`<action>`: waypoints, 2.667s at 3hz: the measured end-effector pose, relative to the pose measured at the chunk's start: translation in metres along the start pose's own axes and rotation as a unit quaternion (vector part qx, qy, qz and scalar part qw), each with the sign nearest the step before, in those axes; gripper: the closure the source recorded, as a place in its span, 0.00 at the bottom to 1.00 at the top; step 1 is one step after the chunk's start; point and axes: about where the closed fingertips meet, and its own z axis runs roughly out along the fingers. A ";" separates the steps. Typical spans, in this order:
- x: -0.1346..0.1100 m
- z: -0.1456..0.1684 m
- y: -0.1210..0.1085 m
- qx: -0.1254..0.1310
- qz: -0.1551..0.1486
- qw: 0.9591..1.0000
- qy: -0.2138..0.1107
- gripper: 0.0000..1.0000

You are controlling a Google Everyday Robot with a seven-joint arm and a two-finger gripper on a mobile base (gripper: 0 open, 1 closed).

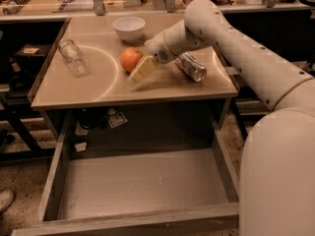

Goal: Place orange into top drawer

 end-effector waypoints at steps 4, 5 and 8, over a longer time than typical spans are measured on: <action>-0.004 0.012 -0.004 -0.011 -0.002 1.000 -0.002 0.65; -0.004 0.012 -0.004 -0.011 -0.002 1.000 -0.002 0.89; -0.037 -0.060 0.033 0.063 -0.055 0.995 0.049 1.00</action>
Offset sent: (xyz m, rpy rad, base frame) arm 0.0067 0.0092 -0.0036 0.0036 0.0083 0.0189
